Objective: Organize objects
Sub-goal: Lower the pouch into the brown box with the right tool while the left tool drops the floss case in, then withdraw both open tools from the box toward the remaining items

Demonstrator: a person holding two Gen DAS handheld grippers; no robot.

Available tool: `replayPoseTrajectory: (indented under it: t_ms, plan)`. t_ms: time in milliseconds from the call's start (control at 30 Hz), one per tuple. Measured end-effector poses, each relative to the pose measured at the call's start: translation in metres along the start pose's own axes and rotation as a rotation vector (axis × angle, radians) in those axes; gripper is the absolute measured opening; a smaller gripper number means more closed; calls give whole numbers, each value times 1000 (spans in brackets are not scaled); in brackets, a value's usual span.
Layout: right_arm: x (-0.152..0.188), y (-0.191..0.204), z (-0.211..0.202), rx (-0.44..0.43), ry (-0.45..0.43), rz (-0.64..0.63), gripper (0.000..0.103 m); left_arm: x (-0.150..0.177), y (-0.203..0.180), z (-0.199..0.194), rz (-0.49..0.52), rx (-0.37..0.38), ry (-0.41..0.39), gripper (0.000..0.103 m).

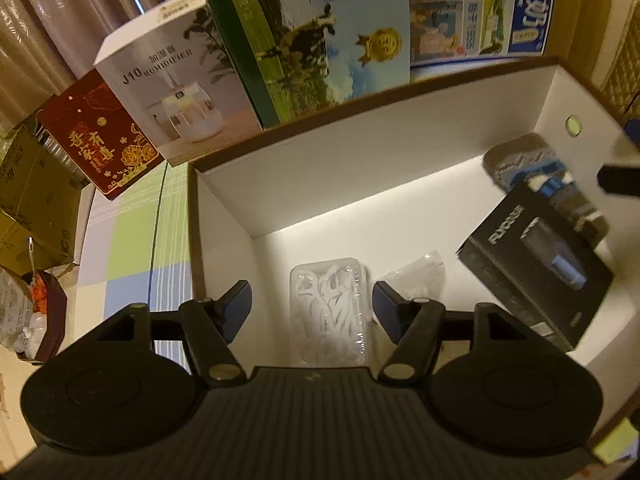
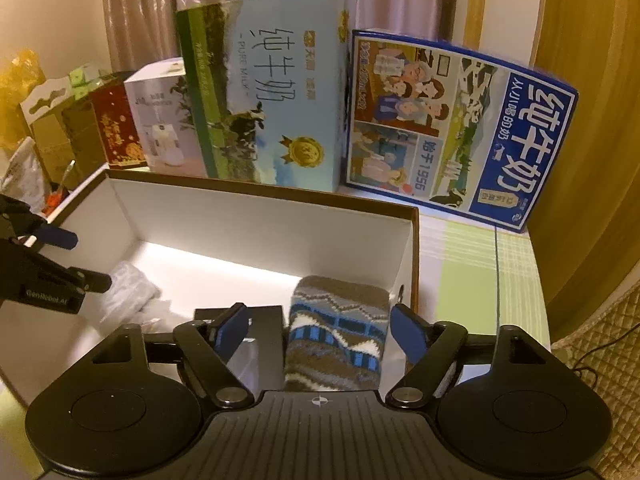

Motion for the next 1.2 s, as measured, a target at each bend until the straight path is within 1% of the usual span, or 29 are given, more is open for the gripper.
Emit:
replayPoseTrajectory:
  t_ms: [100,233,467,900,1200]
  plan:
    - [3,5,-11,-12,-12,7,81,1,3,-16,-15,16,-24,66]
    - [6,10,-31,-32,-31,36,86,5,9,-42,-62,45,-56,69]
    - [10,15,-67,-48,-64,95,92,19,11,-83,-124,78,-79,72]
    - [23,31,-130,-55,-112,150,93,52,0,-146,-194,119,-116,72]
    - [37,43,-166,-73,-125,177,93,79,-9,-185,-227,125,-133,72]
Point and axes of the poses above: each gripper's, at about its wrist camera, not at the fingertips, and z roughly the way its jaws point, y to its left, x to its underside, the point moved 3 cm from there along z, roughly the way its jaws point, and after that the axes turned 6 degrees about -y, right-handed, at the moved point
